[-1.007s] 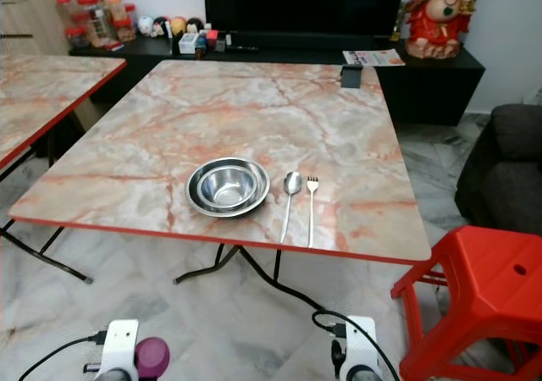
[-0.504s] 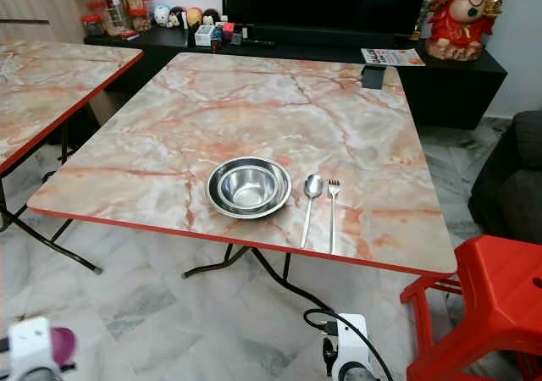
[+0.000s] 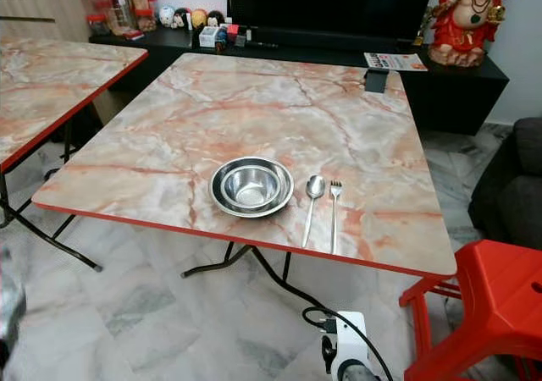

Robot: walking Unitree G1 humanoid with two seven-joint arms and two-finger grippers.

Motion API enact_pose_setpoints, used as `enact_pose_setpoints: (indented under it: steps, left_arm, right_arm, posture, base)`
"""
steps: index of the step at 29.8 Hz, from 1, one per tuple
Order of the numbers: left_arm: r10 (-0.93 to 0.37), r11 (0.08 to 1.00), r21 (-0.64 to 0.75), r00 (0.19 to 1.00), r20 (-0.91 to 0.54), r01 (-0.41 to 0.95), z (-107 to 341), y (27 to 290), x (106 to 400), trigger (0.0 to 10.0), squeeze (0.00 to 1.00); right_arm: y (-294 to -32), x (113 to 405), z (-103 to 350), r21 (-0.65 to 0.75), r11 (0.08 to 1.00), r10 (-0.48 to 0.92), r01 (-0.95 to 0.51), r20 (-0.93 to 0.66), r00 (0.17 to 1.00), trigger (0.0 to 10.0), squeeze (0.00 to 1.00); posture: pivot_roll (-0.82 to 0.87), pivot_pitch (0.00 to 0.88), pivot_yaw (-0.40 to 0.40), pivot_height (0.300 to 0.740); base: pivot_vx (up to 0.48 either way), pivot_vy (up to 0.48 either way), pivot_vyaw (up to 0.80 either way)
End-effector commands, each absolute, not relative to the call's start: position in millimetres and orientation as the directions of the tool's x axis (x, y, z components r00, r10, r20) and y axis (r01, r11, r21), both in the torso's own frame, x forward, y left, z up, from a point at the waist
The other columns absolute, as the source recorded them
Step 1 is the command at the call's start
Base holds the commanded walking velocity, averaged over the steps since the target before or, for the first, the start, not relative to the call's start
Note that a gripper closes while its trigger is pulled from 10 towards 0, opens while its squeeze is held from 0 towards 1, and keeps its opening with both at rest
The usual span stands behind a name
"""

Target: Setting the table

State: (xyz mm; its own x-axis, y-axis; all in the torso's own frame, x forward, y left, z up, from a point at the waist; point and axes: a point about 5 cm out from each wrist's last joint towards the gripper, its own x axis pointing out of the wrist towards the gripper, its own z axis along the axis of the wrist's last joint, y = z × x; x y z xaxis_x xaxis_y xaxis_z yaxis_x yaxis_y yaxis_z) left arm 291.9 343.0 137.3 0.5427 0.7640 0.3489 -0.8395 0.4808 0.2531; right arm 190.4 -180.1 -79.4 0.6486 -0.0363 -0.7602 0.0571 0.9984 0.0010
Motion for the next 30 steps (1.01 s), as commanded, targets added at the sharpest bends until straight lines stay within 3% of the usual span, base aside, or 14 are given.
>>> enact_pose_setpoints:
  steps: [1,2,3,4,5,8,14,15,20,27,29,30]
  left_arm:
    - [0.736,0.498,0.226,0.546,0.401,-0.837,151.2,336.6,299.4,10.0,0.00]
    - [0.727,0.531,0.193,0.560,0.398,-0.825,156.8,332.7,305.1,10.0,0.00]
    - [0.669,0.649,0.142,0.650,0.361,-0.747,165.5,318.1,322.9,10.0,0.00]
    - [0.669,0.649,0.142,0.650,0.361,-0.747,165.5,318.1,322.9,10.0,0.00]
    - [0.536,0.811,0.086,0.795,0.284,-0.578,171.8,291.1,347.3,10.0,0.00]
    - [0.336,0.941,-0.014,0.928,0.162,-0.338,172.0,249.8,372.2,10.0,0.00]
    - [0.239,0.958,-0.184,0.967,0.085,-0.220,178.1,209.9,389.2,10.0,0.00]
    - [0.261,0.922,-0.301,0.965,0.012,-0.246,178.8,202.3,395.1,10.0,0.00]
    - [0.179,0.849,-0.480,0.975,-0.133,-0.221,178.8,181.9,404.3,10.0,0.00]
    - [0.096,0.826,-0.514,0.956,-0.276,-0.231,179.4,173.7,408.3,10.0,0.00]
    - [0.055,0.881,-0.439,0.959,-0.277,-0.177,180.6,172.7,409.0,10.0,0.00]
    - [-0.017,0.937,-0.340,0.963,-0.267,-0.078,179.7,167.7,409.0,10.0,0.00]
  right_arm:
    - [-180.6,193.1,-78.1,-0.002,0.999,-0.036,0.053,-0.757,0.652,10.0,0.00]
    - [-181.0,193.3,-77.9,-0.002,0.999,-0.037,0.054,-0.757,0.652,10.0,0.00]
    - [-181.4,193.6,-77.8,-0.003,0.999,-0.038,0.054,-0.757,0.653,10.0,0.00]
    - [-181.4,193.6,-77.8,-0.003,0.999,-0.038,0.054,-0.757,0.653,10.0,0.00]
    - [-181.8,194.0,-77.5,-0.004,0.999,-0.038,0.054,-0.756,0.653,10.0,0.00]
    - [-182.5,194.4,-77.2,-0.005,0.998,-0.041,0.057,-0.755,0.654,10.0,0.00]
    - [-186.7,194.3,-76.7,-0.011,0.998,-0.054,0.069,-0.753,0.656,10.0,0.00]
    - [-189.0,193.1,-77.0,-0.014,0.997,-0.061,0.076,-0.755,0.653,10.0,0.00]
    - [-190.7,190.6,-78.1,-0.015,0.996,-0.066,0.084,-0.759,0.648,10.0,0.00]
    - [-188.0,190.2,-78.7,-0.010,0.996,-0.066,0.090,-0.759,0.648,10.0,0.00]
    - [-187.5,190.4,-78.6,-0.008,0.996,-0.066,0.092,-0.759,0.648,10.0,0.00]
    - [-187.0,190.3,-78.7,-0.007,0.996,-0.066,0.093,-0.759,0.648,10.0,0.00]
  posture:
    - [-0.01,0.000,-0.020,0.740]
    - [-0.01,0.000,-0.023,0.740]
    - [-0.01,0.000,-0.025,0.740]
    - [-0.01,0.000,-0.025,0.740]
    - [-0.01,0.000,-0.027,0.740]
    - [-0.01,0.000,-0.026,0.740]
    - [-0.03,0.000,-0.024,0.740]
    - [-0.04,0.000,-0.021,0.740]
    - [-0.05,0.000,-0.018,0.740]
    - [-0.05,0.000,0.007,0.740]
    - [-0.05,0.000,0.012,0.740]
    - [-0.05,0.000,0.016,0.740]
  base:
    - [0.000,0.000,0.00]
    - [0.000,0.000,0.00]
    - [0.000,0.000,0.00]
    - [0.000,0.000,0.00]
    - [0.000,0.000,0.00]
    - [0.000,0.000,0.00]
    - [0.000,0.000,0.00]
    - [0.000,0.000,0.00]
    - [0.000,0.000,0.00]
    - [0.000,0.000,0.00]
    - [0.000,0.000,0.00]
    - [0.000,0.000,0.00]
